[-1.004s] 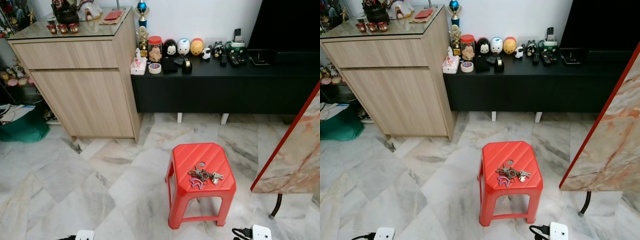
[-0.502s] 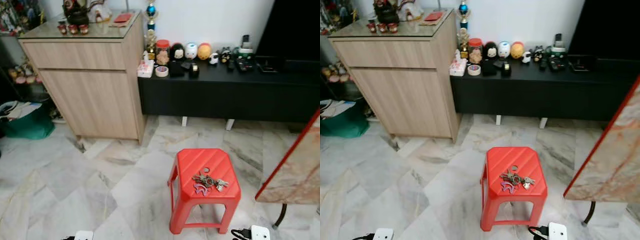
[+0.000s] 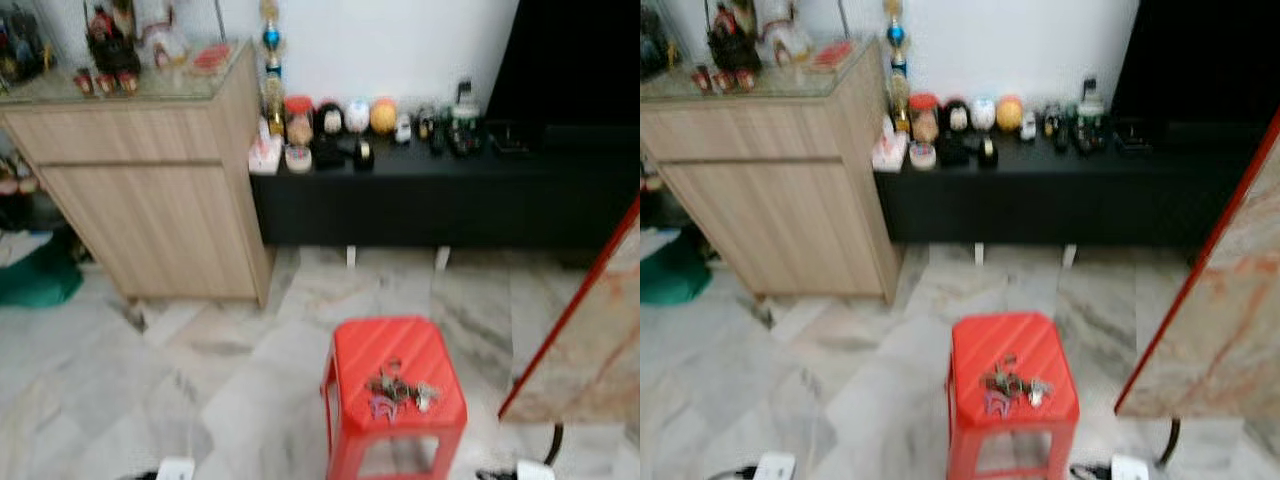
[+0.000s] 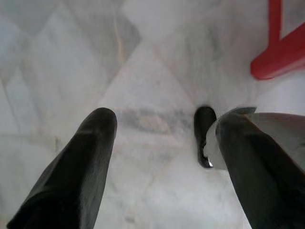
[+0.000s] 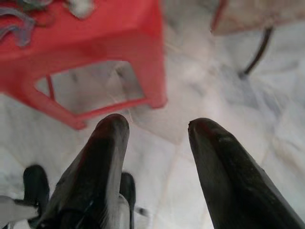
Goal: Hang keys on a hook
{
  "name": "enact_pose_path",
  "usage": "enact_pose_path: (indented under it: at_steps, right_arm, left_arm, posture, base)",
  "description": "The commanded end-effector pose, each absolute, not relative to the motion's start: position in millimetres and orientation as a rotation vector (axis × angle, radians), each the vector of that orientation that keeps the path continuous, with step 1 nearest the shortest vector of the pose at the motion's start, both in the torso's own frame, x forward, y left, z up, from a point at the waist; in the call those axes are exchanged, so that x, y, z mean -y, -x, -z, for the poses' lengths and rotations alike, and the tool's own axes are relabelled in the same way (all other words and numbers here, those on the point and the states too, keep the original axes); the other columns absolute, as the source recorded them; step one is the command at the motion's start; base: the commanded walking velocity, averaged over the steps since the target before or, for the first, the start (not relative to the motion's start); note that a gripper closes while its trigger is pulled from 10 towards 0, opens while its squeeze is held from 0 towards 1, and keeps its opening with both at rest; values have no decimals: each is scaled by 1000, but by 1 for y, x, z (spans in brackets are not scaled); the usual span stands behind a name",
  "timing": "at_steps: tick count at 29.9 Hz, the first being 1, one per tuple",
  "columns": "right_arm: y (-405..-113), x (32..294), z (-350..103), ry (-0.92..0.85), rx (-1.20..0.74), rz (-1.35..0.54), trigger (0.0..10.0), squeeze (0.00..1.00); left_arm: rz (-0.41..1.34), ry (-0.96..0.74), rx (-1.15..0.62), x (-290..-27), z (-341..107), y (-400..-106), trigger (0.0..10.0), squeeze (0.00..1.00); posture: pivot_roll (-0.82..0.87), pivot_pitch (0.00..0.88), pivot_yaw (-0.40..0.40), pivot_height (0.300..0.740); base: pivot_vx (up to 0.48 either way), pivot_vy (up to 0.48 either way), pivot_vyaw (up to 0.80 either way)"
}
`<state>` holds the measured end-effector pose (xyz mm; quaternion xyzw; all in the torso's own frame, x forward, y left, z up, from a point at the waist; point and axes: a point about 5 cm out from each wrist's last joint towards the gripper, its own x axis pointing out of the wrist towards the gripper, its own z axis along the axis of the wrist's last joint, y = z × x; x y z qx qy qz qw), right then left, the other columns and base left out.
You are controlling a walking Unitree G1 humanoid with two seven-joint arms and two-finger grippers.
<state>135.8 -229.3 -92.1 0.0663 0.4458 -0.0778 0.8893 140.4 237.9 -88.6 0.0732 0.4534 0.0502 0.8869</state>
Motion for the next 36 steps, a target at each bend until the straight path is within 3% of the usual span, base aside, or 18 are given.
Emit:
enact_pose_path:
  at_steps: [1, 15, 22, 36]
  right_arm:
    - [-137, 228, 92, -121, -928, 147, 10000, 0]
    - [-138, 229, 91, -132, -918, 140, 10000, 0]
    - [-140, 227, 90, -154, -881, 163, 10000, 0]
    - [-154, 229, 75, -131, -646, 183, 10000, 0]
  left_arm:
    - [-109, -140, -964, -239, 91, -136, 10000, 0]
    - [-111, -129, -965, -237, 91, -136, 10000, 0]
    - [-122, -126, -945, -239, 89, -138, 10000, 0]
    - [-133, -41, -636, -236, 70, -156, 10000, 0]
  posture:
    - [30, 44, -24, 740]
    - [30, 39, -33, 740]
    - [15, 34, -24, 740]
    - [20, 5, -15, 740]
  base:
    - [244, 0, 0]
    - [17, 0, 669]
    - [0, 0, 0]
    - [0, 0, 0]
